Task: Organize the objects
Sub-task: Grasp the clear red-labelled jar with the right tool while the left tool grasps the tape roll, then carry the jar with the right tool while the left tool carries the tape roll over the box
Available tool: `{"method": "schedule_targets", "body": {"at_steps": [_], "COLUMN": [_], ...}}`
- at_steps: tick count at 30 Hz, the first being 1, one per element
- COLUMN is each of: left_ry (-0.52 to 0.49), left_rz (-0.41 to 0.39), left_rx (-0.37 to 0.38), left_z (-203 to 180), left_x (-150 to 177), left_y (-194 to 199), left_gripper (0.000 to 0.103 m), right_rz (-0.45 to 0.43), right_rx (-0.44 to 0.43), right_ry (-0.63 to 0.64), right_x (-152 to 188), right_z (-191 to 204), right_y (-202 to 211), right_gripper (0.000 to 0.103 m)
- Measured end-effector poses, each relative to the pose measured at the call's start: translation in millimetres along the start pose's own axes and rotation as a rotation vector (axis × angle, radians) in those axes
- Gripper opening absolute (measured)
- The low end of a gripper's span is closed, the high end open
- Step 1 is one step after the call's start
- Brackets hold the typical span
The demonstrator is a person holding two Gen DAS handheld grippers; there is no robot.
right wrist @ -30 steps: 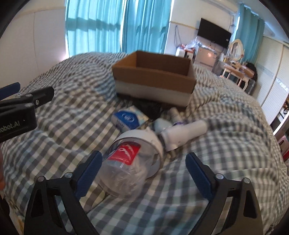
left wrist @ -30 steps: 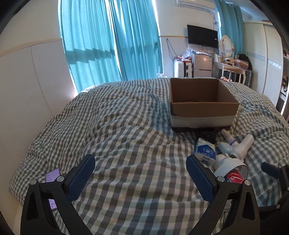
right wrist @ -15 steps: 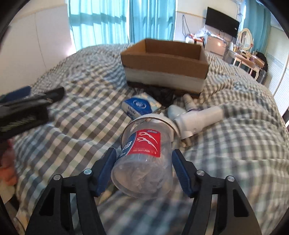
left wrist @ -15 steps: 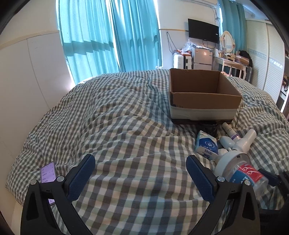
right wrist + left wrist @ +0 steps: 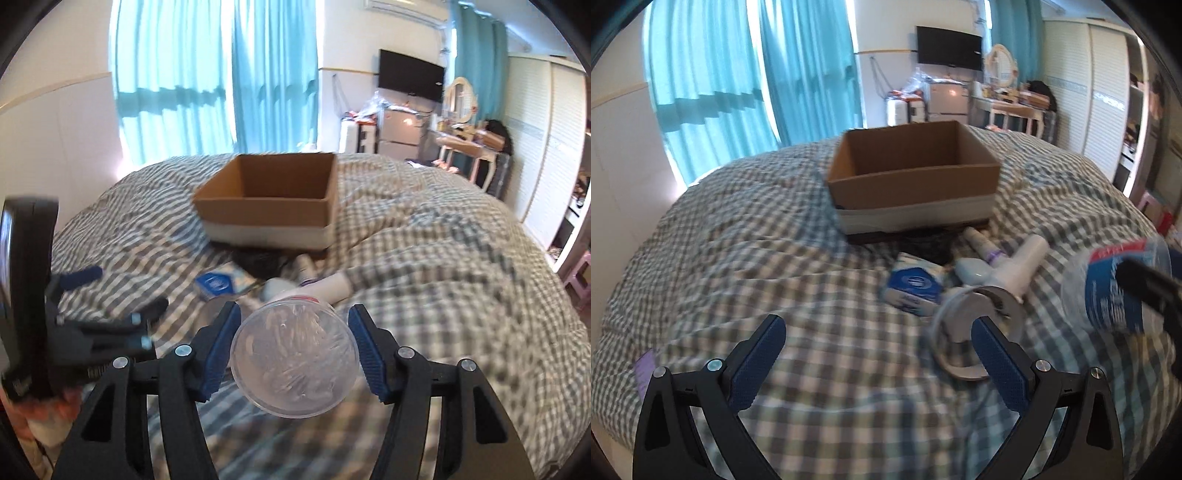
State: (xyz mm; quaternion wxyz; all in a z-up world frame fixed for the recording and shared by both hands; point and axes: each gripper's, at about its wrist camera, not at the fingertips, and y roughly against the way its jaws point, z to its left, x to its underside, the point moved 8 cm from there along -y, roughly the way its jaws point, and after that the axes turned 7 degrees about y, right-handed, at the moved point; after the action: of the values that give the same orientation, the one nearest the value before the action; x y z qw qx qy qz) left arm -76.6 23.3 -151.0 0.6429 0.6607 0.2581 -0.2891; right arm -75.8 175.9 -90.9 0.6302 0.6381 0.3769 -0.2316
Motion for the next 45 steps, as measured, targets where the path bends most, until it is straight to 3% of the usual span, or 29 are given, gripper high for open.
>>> {"method": "schedule_targets", "body": {"at_steps": [9, 14, 23, 27, 45], "left_ry": [-0.064, -0.082, -0.02, -0.032, 0.035], "left_rz": [0.073, 0.128, 0.26, 0.277, 0.21], "left_rx": [0.108, 0.129, 0.161, 0.172, 0.182], "left_z": [-50, -65, -69, -70, -38], "left_x": [8, 14, 28, 33, 23], "left_y": [-28, -46, -84, -85, -48], "left_gripper": [0.103, 0.103, 0.102, 0.085, 0.085], "right_rz": [-0.029, -0.029, 0.046, 0.074, 0.15], "right_rx": [0.03, 0.035, 0.005, 0.008, 0.055], "right_ry": [-0.018, -0.009, -0.031, -0.032, 0.071], "right_x": [-17, -23, 0, 11, 29], "right_z": [-30, -37, -43, -43, -26], "right_y": [-13, -27, -52, -57, -60], "right_gripper": [0.06, 0.06, 0.06, 0.059, 0.062]}}
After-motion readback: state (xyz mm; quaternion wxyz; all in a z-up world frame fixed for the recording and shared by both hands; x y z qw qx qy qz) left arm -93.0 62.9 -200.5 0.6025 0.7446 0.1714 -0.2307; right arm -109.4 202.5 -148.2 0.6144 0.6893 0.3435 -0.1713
